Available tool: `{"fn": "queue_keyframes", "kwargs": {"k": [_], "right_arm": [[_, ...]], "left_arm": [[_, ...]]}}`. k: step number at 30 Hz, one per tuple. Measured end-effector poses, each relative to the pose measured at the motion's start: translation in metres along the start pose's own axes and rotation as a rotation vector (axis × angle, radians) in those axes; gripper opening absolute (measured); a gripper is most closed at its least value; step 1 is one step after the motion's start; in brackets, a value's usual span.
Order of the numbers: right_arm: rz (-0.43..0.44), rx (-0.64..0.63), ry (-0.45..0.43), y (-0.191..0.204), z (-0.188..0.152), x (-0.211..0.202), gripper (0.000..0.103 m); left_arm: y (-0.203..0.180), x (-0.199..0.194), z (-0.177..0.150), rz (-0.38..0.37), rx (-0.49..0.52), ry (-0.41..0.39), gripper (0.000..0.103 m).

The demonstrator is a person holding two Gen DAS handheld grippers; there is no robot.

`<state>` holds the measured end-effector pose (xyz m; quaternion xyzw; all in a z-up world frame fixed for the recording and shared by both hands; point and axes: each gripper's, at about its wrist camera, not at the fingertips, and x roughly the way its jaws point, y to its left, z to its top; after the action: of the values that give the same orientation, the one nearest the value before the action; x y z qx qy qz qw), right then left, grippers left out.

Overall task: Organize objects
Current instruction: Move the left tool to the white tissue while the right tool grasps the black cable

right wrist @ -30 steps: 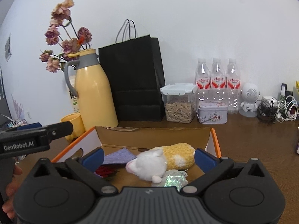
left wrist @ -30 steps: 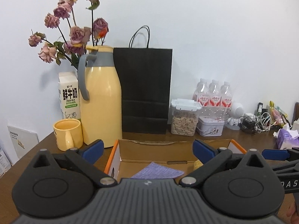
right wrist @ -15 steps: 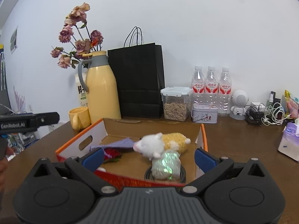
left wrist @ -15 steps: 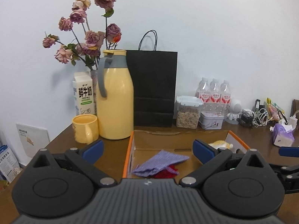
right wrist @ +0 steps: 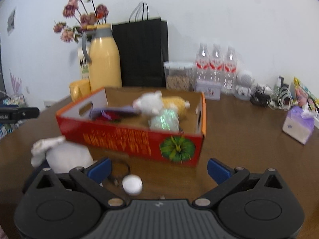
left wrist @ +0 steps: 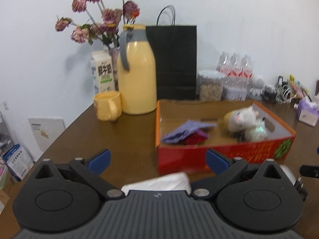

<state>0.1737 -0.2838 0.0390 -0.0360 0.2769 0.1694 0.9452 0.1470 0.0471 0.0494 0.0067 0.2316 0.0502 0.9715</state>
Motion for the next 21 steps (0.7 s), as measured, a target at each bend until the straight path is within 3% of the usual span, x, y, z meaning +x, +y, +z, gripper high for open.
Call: {"fn": "queue_keyframes", "kwargs": {"k": [8, 18, 21], "right_arm": [[0.008, 0.015, 0.101, -0.001, -0.032, 0.004, 0.103], [0.008, 0.043, 0.119, 0.001, -0.039, 0.007, 0.103], [0.012, 0.054, 0.112, -0.002, -0.039, 0.007, 0.098]], "left_arm": [[0.017, -0.002, -0.020, 0.011, -0.071, 0.054, 0.103], [0.022, -0.004, -0.028, 0.003, -0.102, 0.076, 0.103], [0.023, -0.004, -0.028, 0.003, -0.107, 0.076, 0.103]]}}
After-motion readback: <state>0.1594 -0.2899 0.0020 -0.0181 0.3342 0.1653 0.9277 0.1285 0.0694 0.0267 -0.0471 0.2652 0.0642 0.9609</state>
